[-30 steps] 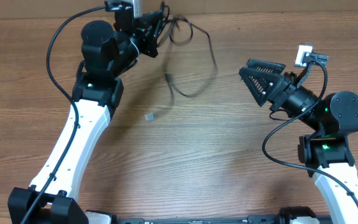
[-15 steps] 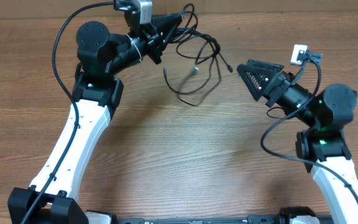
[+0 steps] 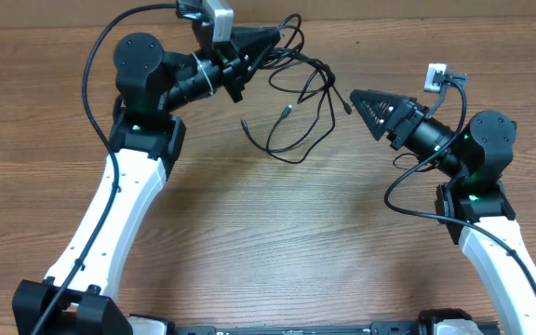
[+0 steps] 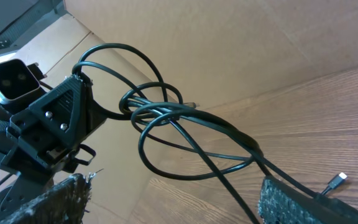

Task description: Untangle cables

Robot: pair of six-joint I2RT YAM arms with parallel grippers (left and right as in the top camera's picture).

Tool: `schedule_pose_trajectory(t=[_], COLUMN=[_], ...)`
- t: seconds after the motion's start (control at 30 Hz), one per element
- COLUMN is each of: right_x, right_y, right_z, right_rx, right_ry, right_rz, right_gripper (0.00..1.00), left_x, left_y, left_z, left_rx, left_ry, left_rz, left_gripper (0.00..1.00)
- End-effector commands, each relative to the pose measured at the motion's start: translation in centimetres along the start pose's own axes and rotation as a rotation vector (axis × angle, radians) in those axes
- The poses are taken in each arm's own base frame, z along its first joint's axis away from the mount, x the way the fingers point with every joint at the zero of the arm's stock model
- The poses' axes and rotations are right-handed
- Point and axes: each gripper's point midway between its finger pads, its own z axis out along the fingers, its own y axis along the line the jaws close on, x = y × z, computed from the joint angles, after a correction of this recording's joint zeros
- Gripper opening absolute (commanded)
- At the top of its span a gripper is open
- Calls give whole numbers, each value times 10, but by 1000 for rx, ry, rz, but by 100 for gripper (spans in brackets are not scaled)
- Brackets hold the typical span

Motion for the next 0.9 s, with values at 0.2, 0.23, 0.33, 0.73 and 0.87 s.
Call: schedule_pose_trajectory(t=[0.2,0.23,0.33,0.73,0.87], right_x=[-3,-3,-5,-7,3], right_y=[1,1,1,5,14], right_z=[0,0,0,0,-1], right_rx=[12,12,14,-4,-57], right_ry=[0,-1,-8,-15,39], right_rz=[-102,-102,-105,-48,-168], right_gripper=[83,82,80,77,72], left_x=[-22,-23,-23,-7,-7], left_y=[-48,-50,-56,-76,-76], left_z=[-4,-7,-20,-44,-44], left_rx=[202,223,294,492,492], left_ry=[-40,-37,-21,19,11], left_rz=[131,146,191,430,461], left_gripper=[4,4,4,4,4])
